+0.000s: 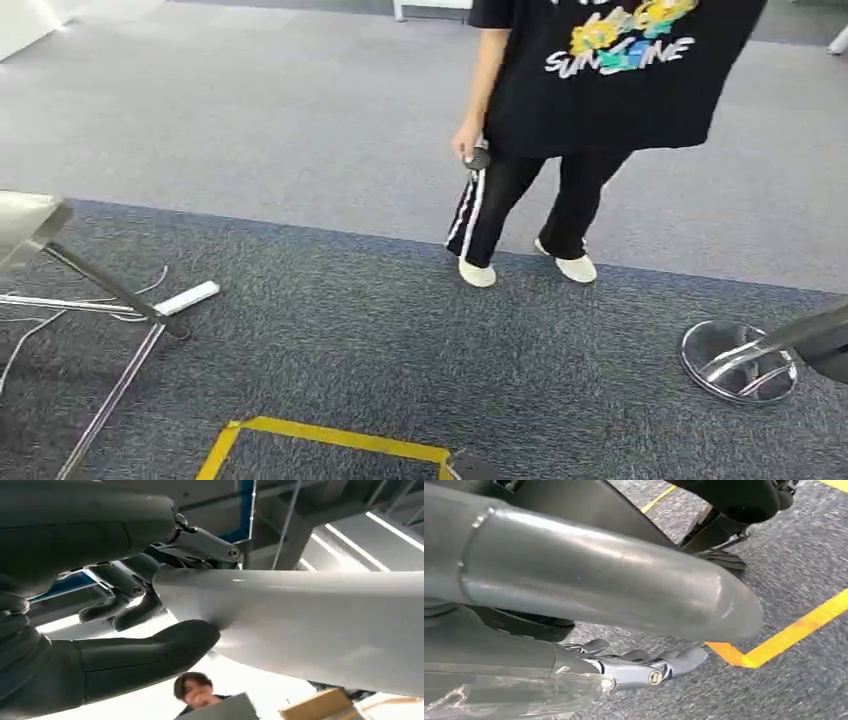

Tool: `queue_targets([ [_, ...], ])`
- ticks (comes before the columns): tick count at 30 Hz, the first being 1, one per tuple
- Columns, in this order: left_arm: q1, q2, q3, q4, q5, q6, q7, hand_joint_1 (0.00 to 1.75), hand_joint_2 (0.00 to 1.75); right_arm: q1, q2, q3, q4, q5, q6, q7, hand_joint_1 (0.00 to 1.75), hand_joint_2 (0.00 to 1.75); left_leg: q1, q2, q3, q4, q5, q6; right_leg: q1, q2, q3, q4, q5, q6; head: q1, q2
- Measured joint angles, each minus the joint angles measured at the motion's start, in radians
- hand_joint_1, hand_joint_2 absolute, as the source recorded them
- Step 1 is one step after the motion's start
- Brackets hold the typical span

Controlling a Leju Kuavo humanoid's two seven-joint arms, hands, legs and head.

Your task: Take the parts from the cabinet and place them on the table.

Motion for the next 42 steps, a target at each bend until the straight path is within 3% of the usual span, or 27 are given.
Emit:
queue_targets([
  [1,0.001,-0.003,0.003,0.0,0.0,0.0,-0.001,1.75,1.75,-0.001,0.0,0.0,0.0,0.0,0.0,-0.001,0.0,0.0,0.0,-0.014,-0.001,-0.001,0.0,0.006,0.0,-0.013,0.006,-0.001,-0.002,0.004,0.0,0.0],
  [2,0.0,-0.005,0.007,0.0,0.0,0.0,-0.004,1.75,1.75,-0.002,0.0,0.0,0.0,-0.002,0.0,-0.002,0.0,0.0,0.007,-0.027,0.0,-0.004,0.005,0.013,-0.006,0.006,0.004,0.003,-0.009,0.014,0.0,0.0],
  [3,-0.002,-0.004,0.01,-0.001,0.0,0.0,-0.007,1.75,1.75,-0.002,0.0,0.0,0.0,-0.003,0.0,-0.003,0.0,0.0,0.008,-0.038,-0.001,-0.004,0.006,0.018,-0.009,0.073,-0.003,0.034,-0.034,0.02,0.002,0.0],
  [5,-0.014,-0.006,0.01,-0.001,0.0,0.0,-0.013,1.75,1.75,-0.001,0.0,0.0,0.0,-0.005,0.0,-0.005,0.0,0.0,0.008,-0.059,-0.005,-0.004,0.008,0.028,-0.011,0.127,-0.074,0.188,-0.12,0.024,0.003,0.0],
  [7,-0.016,-0.009,0.01,-0.001,0.0,0.001,-0.014,1.75,1.75,0.001,0.0,0.0,0.0,-0.007,0.0,-0.005,0.0,0.0,0.006,-0.086,-0.008,-0.004,0.009,0.029,-0.011,0.133,-0.147,0.326,-0.166,0.023,0.003,0.0],
  [8,-0.017,-0.012,0.01,-0.001,0.0,0.001,-0.017,1.75,1.75,0.001,0.0,0.0,0.0,-0.008,0.0,-0.005,0.0,0.0,0.006,-0.099,-0.008,-0.003,0.01,0.029,-0.011,0.133,-0.153,0.331,-0.154,0.021,0.003,0.0],
  [10,-0.02,-0.019,0.01,-0.001,-0.001,0.001,-0.02,1.75,1.75,0.001,0.0,0.0,0.0,-0.01,0.0,-0.006,0.0,0.0,0.007,-0.132,-0.006,-0.003,0.01,0.028,-0.012,0.144,-0.099,0.202,-0.063,0.016,0.003,0.0],
  [11,-0.022,-0.02,0.009,-0.001,-0.001,0.001,-0.021,1.75,1.75,0.0,0.0,0.0,0.0,-0.012,0.0,-0.008,0.0,0.0,0.008,-0.146,-0.004,-0.003,0.011,0.026,-0.013,0.166,-0.055,0.105,-0.013,0.013,0.003,0.0],
  [12,-0.023,-0.021,0.008,-0.001,-0.001,0.001,-0.021,1.75,1.75,0.001,0.0,0.0,0.0,-0.013,0.0,-0.008,0.0,0.0,0.01,-0.158,-0.006,-0.003,0.013,0.022,-0.019,0.225,-0.025,0.037,0.015,0.012,0.003,0.0],
  [13,-0.031,-0.021,0.006,-0.001,-0.002,0.0,-0.021,1.75,1.75,0.0,0.0,0.0,0.0,-0.015,0.0,-0.01,0.0,0.0,0.004,-0.172,-0.013,0.007,0.012,0.017,-0.024,0.235,-0.02,0.012,0.01,0.01,0.001,0.0],
  [17,-0.03,-0.022,0.005,-0.001,-0.002,-0.002,-0.022,1.75,1.75,0.0,0.001,0.0,0.0,-0.017,0.0,-0.011,0.0,0.0,0.014,-0.21,-0.03,-0.003,0.027,-0.007,-0.023,0.179,-0.015,0.011,0.022,-0.013,0.002,0.0],
  [18,-0.029,-0.023,0.006,0.0,-0.002,-0.002,-0.021,1.75,1.75,0.0,0.001,0.0,0.0,-0.018,0.0,-0.012,0.0,0.0,0.006,-0.142,-0.036,0.014,0.012,-0.008,-0.021,0.166,-0.012,0.008,0.025,-0.019,-0.002,0.0],
  [19,-0.036,-0.021,0.005,0.0,-0.002,-0.003,-0.021,1.75,1.75,0.001,0.001,0.0,0.0,-0.018,0.0,-0.014,0.0,0.0,0.004,-0.1,-0.059,0.063,-0.021,-0.012,-0.019,0.154,-0.012,0.006,0.026,-0.024,-0.003,0.0],
  [21,-0.04,-0.023,0.003,0.0,-0.002,-0.005,-0.021,1.75,1.75,0.005,0.0,0.0,0.0,-0.018,0.0,-0.014,0.0,0.0,0.006,-0.069,-0.138,0.231,-0.099,-0.019,-0.016,0.124,-0.014,0.006,0.025,-0.028,-0.004,0.0],
  [23,-0.039,-0.025,0.003,0.0,-0.002,-0.006,-0.021,1.75,1.75,0.006,0.0,0.0,0.0,-0.018,0.0,-0.014,0.0,0.0,0.007,-0.067,-0.176,0.313,-0.115,-0.021,-0.015,0.094,-0.015,0.006,0.023,-0.029,-0.004,0.0],
  [26,-0.038,-0.025,0.003,0.0,-0.002,-0.007,-0.021,1.75,1.75,0.004,0.0,0.0,0.0,-0.018,0.0,-0.014,0.0,0.0,0.007,-0.047,-0.074,0.131,-0.01,-0.021,-0.015,0.054,-0.01,0.006,0.017,-0.026,-0.003,0.0],
  [27,-0.038,-0.024,0.003,0.0,-0.002,-0.007,-0.021,1.75,1.75,0.003,0.0,0.0,0.0,-0.018,0.0,-0.014,0.0,0.0,0.005,0.004,-0.024,0.051,0.016,-0.02,-0.011,0.045,-0.004,0.007,0.013,-0.021,-0.004,0.0],
  [28,-0.043,-0.023,0.003,0.0,-0.002,-0.007,-0.021,1.75,1.75,0.004,0.0,0.0,0.0,-0.018,0.0,-0.015,0.0,0.0,-0.008,0.054,-0.004,0.007,0.0,-0.023,0.001,0.034,-0.006,0.012,0.005,-0.013,-0.006,0.0],
  [29,-0.044,-0.023,0.002,0.0,-0.002,-0.008,-0.021,1.75,1.75,0.003,-0.001,0.0,0.0,-0.018,0.0,-0.014,0.0,0.0,-0.003,0.031,-0.009,0.007,0.003,-0.003,0.003,0.021,-0.006,0.011,0.001,-0.009,-0.004,0.0],
  [32,-0.036,-0.025,0.003,0.0,-0.002,-0.008,-0.02,1.75,1.75,0.003,-0.001,0.0,0.0,-0.018,0.0,-0.014,0.0,0.0,-0.004,-0.013,-0.014,0.003,0.005,0.012,0.003,-0.022,0.01,0.004,-0.008,0.003,-0.003,0.0],
  [34,-0.036,-0.023,0.004,0.0,-0.002,-0.008,-0.019,1.75,1.75,0.001,0.0,0.0,0.0,-0.018,0.001,-0.015,0.0,0.0,0.001,-0.039,-0.014,0.002,0.009,0.021,-0.006,0.087,-0.016,0.062,-0.051,0.015,0.0,0.0],
  [35,-0.038,-0.023,0.002,0.0,-0.002,-0.008,-0.019,1.75,1.75,0.002,0.0,0.0,0.0,-0.018,0.001,-0.015,0.0,0.0,0.0,-0.049,-0.016,0.002,0.01,0.026,-0.007,0.114,-0.051,0.134,-0.087,0.017,0.001,0.0],
  [37,-0.039,-0.023,0.002,0.0,-0.002,-0.008,-0.018,1.75,1.75,0.004,-0.001,0.0,0.0,-0.018,0.001,-0.014,0.0,0.0,-0.002,-0.077,-0.02,0.002,0.011,0.03,-0.006,0.131,-0.132,0.287,-0.147,0.016,0.0,0.0],
  [38,-0.038,-0.024,0.002,0.0,-0.002,-0.009,-0.018,1.75,1.75,0.005,-0.001,0.0,0.0,-0.018,0.001,-0.014,0.0,0.0,-0.004,-0.093,-0.021,0.003,0.013,0.032,-0.006,0.132,-0.155,0.322,-0.15,0.012,0.0,0.0],
  [39,-0.038,-0.024,0.002,0.0,-0.002,-0.01,-0.018,1.75,1.75,0.005,-0.001,0.0,0.0,-0.018,0.001,-0.014,0.0,0.0,-0.004,-0.109,-0.021,0.003,0.013,0.032,-0.006,0.135,-0.153,0.306,-0.125,0.007,0.0,0.0],
  [41,-0.038,-0.024,0.002,0.0,-0.002,-0.01,-0.017,1.75,1.75,0.003,-0.001,0.0,0.0,-0.018,0.001,-0.014,0.0,0.0,-0.004,-0.139,-0.019,0.003,0.015,0.031,-0.006,0.153,-0.093,0.164,-0.033,-0.002,0.0,0.0],
  [42,-0.038,-0.024,0.002,0.0,-0.002,-0.011,-0.017,1.75,1.75,0.003,-0.001,0.0,0.0,-0.018,0.001,-0.014,0.0,0.0,-0.002,-0.152,-0.019,0.003,0.016,0.029,-0.008,0.191,-0.05,0.073,0.01,-0.007,0.001,0.0],
])
